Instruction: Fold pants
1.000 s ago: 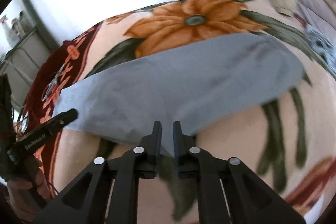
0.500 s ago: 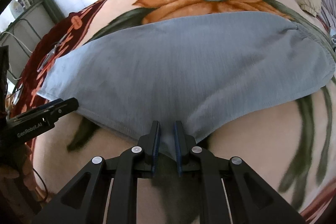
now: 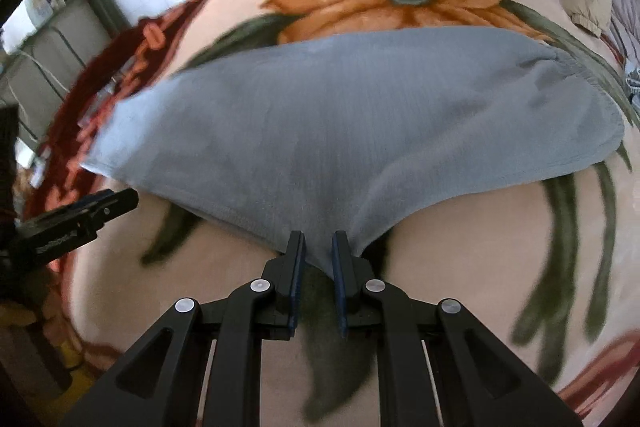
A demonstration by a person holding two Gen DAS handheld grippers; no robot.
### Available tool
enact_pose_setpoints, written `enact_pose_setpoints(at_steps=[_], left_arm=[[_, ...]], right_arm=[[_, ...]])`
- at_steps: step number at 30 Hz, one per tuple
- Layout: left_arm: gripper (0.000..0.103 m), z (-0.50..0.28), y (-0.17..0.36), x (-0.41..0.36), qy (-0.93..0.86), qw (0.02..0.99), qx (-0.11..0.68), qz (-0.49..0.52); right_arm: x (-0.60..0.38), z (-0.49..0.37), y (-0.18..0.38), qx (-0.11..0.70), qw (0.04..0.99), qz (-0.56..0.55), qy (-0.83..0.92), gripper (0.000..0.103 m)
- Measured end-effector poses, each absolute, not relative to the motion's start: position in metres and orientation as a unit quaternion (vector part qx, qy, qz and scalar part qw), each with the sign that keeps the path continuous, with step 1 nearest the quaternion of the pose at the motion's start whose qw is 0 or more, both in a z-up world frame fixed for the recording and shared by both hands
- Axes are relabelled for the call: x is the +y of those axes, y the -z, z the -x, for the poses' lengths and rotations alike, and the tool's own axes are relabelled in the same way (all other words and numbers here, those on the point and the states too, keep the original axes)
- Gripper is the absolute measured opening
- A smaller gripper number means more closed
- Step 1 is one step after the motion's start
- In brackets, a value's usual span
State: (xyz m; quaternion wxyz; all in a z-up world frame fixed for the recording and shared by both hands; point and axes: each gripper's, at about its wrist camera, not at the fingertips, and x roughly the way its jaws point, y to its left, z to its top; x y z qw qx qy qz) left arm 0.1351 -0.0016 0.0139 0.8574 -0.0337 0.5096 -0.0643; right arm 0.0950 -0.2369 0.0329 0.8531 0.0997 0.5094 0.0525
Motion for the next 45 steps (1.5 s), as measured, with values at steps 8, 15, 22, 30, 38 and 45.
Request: enact_pose_setpoints(at_steps=[8, 15, 22, 30, 38, 45], left_arm=[[0.057, -0.149, -0.05, 0.004, 0.062, 0.873, 0.481, 0.05], [0.057, -0.158, -0.041, -0.049, 0.115, 0.859, 0.496, 0.05], [0.057, -0.156, -0.007, -0.075, 0.115, 0.842, 0.526, 0.018], [0.057, -0.148, -0.008, -0.064, 0.105, 0.846, 0.523, 0.008], [0.057, -0.143, -0.018, -0.004, 0.046, 0.852, 0.521, 0.022], [0.061, -0.146, -0.032, 0.047, 0.004, 0.858, 0.513, 0.033]], right_arm=[[-0.335, -0.122, -0.071, 0.459, 0.884, -0.077, 0.038, 0.03], [-0.41, -0.15, -0.048, 0.485, 0.867, -0.062, 0.099, 0.03], [-0.435, -0.125, -0.021, 0.487, 0.867, -0.042, 0.094, 0.021], [-0.437, -0.12, -0.022, 0.479, 0.869, -0.06, 0.104, 0.022], [-0.431, -0.103, -0.045, 0.49, 0.862, -0.047, 0.121, 0.035], [-0.402, -0.087, -0.077, 0.478, 0.873, -0.053, 0.08, 0.036]])
